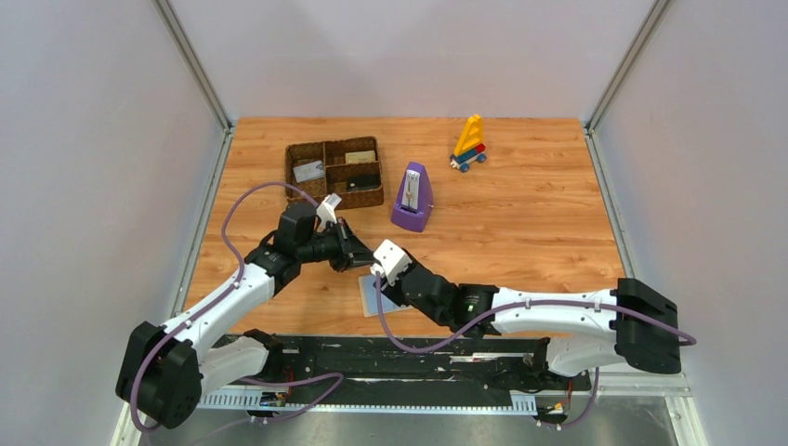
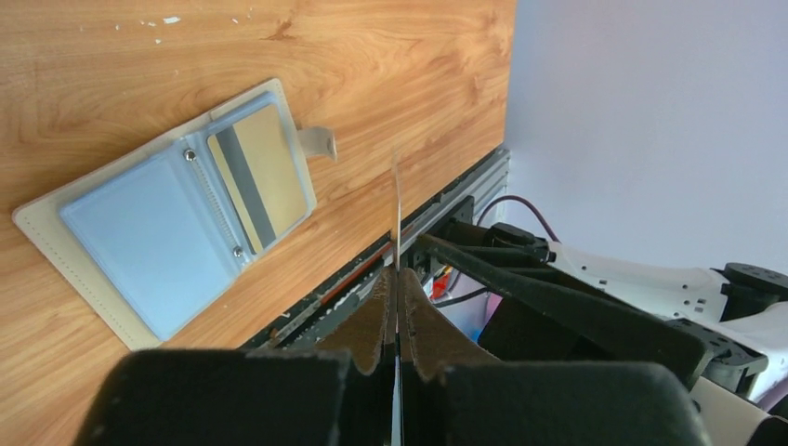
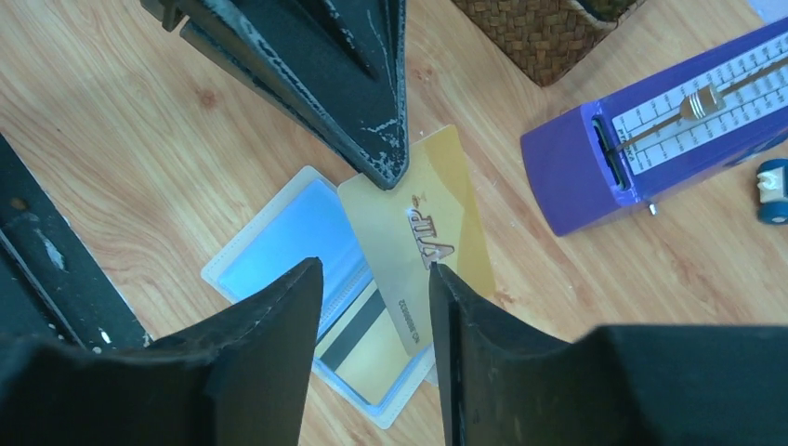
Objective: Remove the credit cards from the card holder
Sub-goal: Place the credit card in the storage box.
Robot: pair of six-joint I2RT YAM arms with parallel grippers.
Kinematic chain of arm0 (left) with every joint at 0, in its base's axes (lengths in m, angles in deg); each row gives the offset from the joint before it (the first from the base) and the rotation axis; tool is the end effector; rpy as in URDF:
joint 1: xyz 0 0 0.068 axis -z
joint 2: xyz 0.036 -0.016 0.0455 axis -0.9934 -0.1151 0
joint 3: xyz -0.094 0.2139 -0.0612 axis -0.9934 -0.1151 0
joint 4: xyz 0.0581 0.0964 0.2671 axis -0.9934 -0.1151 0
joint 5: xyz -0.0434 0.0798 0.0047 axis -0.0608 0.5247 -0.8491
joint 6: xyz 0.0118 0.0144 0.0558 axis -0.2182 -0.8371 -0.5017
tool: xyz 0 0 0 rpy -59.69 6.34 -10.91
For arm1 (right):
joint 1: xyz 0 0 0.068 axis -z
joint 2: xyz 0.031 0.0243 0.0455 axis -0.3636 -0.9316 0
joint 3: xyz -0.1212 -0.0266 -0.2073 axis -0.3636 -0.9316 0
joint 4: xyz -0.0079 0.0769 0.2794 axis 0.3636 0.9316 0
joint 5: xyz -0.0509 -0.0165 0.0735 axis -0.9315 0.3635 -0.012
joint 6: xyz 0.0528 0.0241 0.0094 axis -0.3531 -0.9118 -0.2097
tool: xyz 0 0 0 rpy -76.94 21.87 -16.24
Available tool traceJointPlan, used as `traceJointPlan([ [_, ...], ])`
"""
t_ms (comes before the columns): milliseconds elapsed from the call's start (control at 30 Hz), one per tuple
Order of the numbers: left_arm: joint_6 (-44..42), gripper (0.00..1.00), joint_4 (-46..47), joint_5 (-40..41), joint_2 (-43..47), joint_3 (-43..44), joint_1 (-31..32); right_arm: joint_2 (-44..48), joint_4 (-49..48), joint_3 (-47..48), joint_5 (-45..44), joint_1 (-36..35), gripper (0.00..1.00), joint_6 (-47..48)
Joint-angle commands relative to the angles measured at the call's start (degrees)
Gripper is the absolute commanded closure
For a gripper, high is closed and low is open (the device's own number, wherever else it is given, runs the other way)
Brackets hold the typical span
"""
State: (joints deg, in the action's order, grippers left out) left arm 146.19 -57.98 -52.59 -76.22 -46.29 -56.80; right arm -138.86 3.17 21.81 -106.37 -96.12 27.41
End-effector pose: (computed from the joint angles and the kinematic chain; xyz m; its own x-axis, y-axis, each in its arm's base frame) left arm 0.2332 -0.1435 0.1888 -0.9285 -0.3339 -0.1626 -0.0149 0.4709 -0.8820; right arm 0.1044 0.3066 0.1870 -0.0734 -0.5218 -0.8499 -0.7471 0.5933 -0.2998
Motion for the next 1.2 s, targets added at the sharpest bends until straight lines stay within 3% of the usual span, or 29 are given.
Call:
traceJointPlan([
  [0,-7.3,1.0,1.2,-1.0,0.2,1.3,0.2,4.2,1.1,-1.0,-0.2,1.0,0.45,-3.9],
  [100,-12.4,1.0,-0.5,-0.6,0.7,2.2,0.2,8.3,2.1,-3.1,1.2,2.5,0.35,-6.7],
  [400,-22.2,1.0,-0.7,1.2,5.3,1.7,0.2,21.7,2.4,-8.8,17.6,13.9,0.31,-17.1],
  [567,-25.1,1.0,-2.7,1.6,4.9,3.5,0.2,23.1,4.0,-9.8,24.0,19.0,0.12,-19.5],
  [633,-25.3,1.0,-2.3,0.2,4.9,3.7,0.2,22.7,4.2,-9.3,25.7,20.2,0.09,-20.8],
  [800,-31.4,1.0,-6.8,-7.1,1.8,8.1,0.2,21.0,5.8,-6.1,40.4,24.0,0.21,-18.1],
  [967,-36.7,1.0,-12.9,-14.9,0.4,10.4,0.2,16.1,11.2,0.8,52.9,29.3,0.43,-14.2],
  [1167,-38.2,1.0,-14.0,-21.2,-2.2,10.6,0.2,7.6,10.6,5.7,64.3,31.0,0.37,-10.7],
])
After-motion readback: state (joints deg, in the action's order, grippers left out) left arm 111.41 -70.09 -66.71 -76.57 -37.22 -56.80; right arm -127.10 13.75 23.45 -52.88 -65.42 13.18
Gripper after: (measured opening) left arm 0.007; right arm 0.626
